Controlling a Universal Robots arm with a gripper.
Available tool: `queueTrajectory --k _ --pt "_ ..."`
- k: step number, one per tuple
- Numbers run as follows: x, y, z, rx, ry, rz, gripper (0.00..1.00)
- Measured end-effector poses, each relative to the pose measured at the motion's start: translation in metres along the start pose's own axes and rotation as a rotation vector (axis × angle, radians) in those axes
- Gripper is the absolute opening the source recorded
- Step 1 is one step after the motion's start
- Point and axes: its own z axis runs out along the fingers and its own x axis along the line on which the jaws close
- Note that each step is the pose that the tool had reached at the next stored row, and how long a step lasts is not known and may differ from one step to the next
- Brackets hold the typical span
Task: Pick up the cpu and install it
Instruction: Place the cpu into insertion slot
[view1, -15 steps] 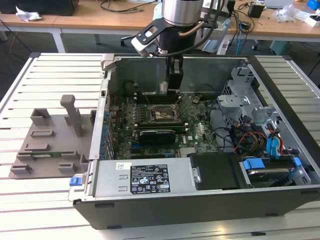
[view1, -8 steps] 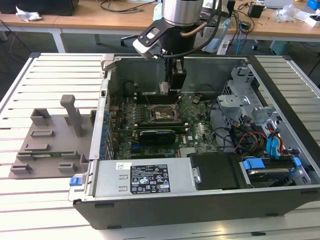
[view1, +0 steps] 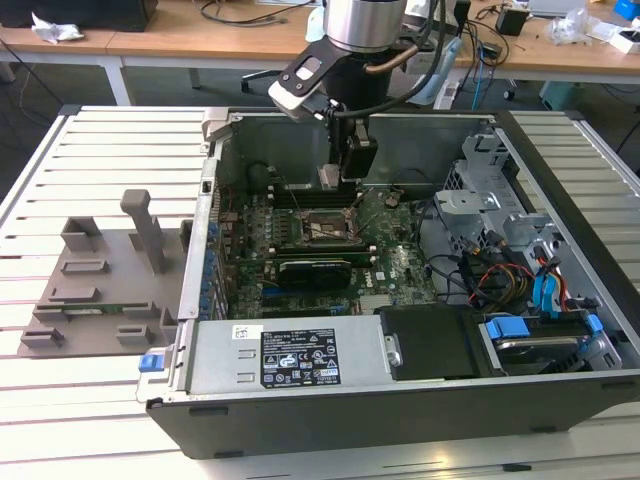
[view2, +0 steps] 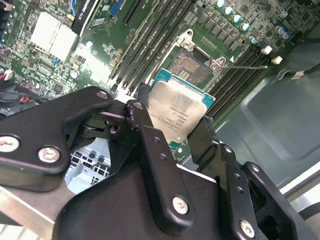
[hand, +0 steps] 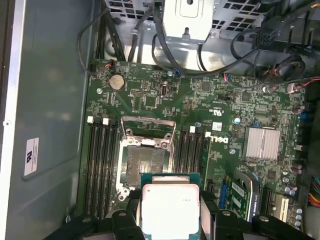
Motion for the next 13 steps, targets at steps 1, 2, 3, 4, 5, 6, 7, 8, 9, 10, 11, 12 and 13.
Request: queueTrajectory --k 1,2,3,4,5,6,7,8,9,10,11,12,13 --pt "0.0 0.0 0.0 -0.0001 -0.0001 -0.006 0.55" --pt "0.0 0.0 0.0 -0.0001 -0.0002 -0.011 0.55" --pt "0.0 0.0 0.0 -0.0002 -0.0003 -0.018 0.55" --pt "0.0 0.0 0.0 -0.0003 -0.0004 -0.022 0.55" --pt "0.0 0.0 0.0 -0.0005 -0.0005 -0.031 0.55" --pt "0.0 0.0 0.0 -0.0006 -0.0006 -0.036 0.55" --pt "0.0 0.0 0.0 -0.0006 -0.0006 -0.04 0.55" --pt "0.0 0.0 0.0 -0.0007 -0.0008 -0.048 0.55" --pt "0.0 0.0 0.0 -0.0008 -0.0009 -0.057 0.55" --pt "0.0 0.0 0.0 -0.0009 -0.001 -0.063 0.55" --pt "0.0 0.0 0.0 -0.001 -0.0011 -0.068 0.55" --pt "0.0 0.0 0.0 -0.0011 -0.0012 -0.075 0.55" --pt "0.0 0.0 0.0 -0.0011 -0.0013 -0.079 0.55"
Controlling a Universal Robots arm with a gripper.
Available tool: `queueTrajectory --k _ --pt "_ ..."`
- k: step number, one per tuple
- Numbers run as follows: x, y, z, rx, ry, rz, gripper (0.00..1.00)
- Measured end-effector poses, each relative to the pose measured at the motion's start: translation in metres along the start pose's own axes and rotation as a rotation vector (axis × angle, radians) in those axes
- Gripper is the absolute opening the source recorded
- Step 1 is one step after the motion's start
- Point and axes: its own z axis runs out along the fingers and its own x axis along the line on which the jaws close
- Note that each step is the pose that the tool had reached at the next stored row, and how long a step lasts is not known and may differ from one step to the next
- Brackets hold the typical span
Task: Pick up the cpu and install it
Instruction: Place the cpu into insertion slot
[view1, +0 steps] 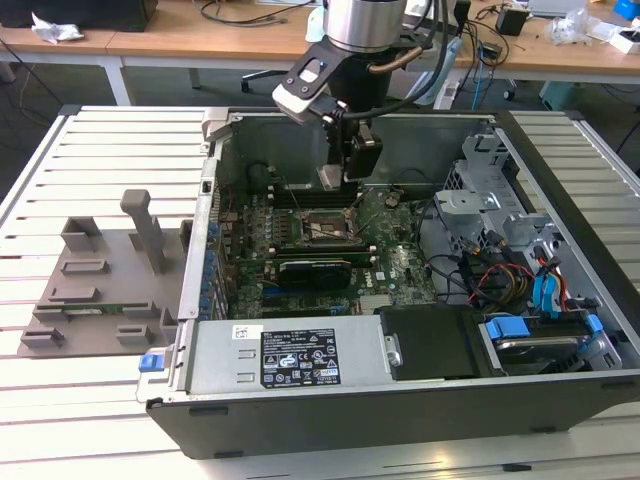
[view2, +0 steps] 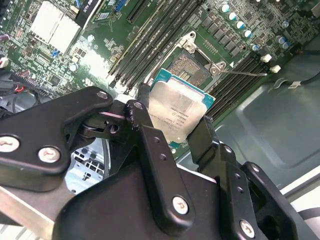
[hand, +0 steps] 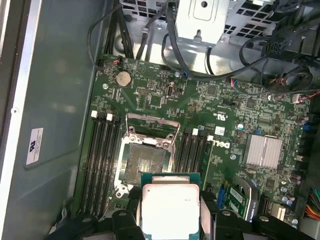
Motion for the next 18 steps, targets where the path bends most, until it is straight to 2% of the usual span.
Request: queueTrajectory --k 18 --pt "0.0 0.0 0.0 -0.0012 -0.0013 -0.077 0.55"
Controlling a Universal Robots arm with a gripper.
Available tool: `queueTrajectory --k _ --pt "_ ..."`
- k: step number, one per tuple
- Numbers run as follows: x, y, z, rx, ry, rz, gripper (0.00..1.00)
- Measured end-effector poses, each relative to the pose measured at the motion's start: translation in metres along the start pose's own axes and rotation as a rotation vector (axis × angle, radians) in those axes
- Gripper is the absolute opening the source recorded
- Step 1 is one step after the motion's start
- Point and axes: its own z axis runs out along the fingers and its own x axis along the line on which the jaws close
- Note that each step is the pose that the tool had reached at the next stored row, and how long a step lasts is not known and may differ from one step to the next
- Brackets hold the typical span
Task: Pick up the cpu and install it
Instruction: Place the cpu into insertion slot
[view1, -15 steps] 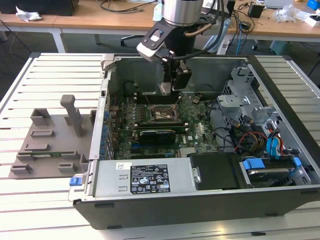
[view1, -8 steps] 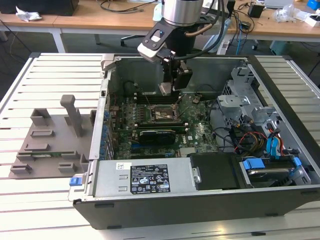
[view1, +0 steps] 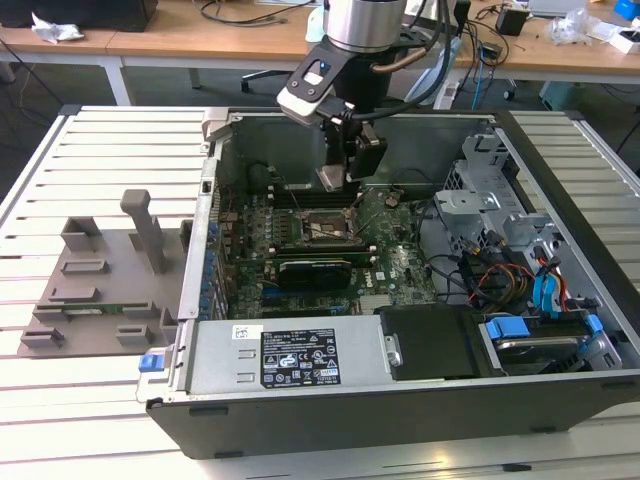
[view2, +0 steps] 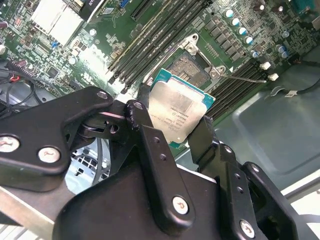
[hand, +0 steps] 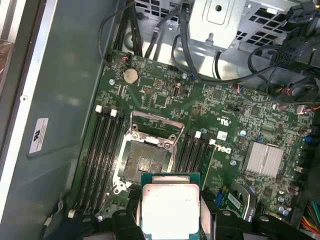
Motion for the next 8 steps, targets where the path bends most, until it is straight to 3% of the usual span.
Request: queueTrajectory --k 8 --pt "0.0 0.0 0.0 -0.0004 -0.0005 -0.031 0.55"
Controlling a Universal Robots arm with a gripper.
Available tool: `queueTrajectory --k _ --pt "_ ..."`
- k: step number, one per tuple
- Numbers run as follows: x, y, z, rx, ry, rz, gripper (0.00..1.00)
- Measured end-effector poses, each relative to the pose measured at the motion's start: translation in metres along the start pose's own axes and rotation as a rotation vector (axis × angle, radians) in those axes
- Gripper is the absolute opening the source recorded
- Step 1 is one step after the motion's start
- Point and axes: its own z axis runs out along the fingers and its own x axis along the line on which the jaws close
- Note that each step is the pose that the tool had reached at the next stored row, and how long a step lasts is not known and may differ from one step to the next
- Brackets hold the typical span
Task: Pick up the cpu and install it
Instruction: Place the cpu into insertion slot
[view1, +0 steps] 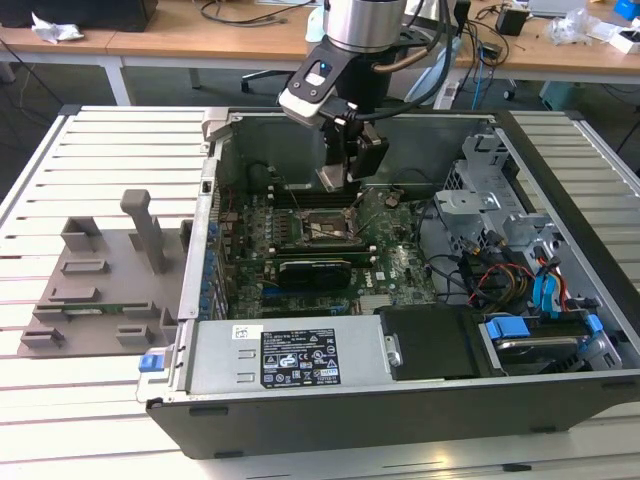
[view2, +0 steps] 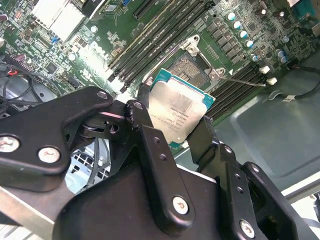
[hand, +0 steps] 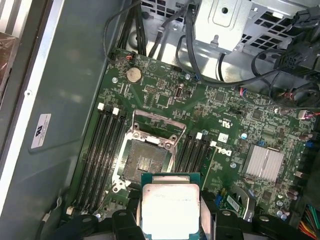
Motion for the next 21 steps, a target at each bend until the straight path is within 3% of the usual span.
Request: queueTrajectory --k 8,13,18,21 --pt "0.0 0.0 0.0001 -0.0001 0.0001 0.0 0.55" --pt "0.0001 -0.0001 0.0015 0.0008 0.0012 0.064 0.55" --pt "0.0001 -0.0001 0.0025 0.0022 0.0025 0.155 0.55" --pt "0.0001 -0.0001 0.0026 0.0022 0.0028 0.16 0.55"
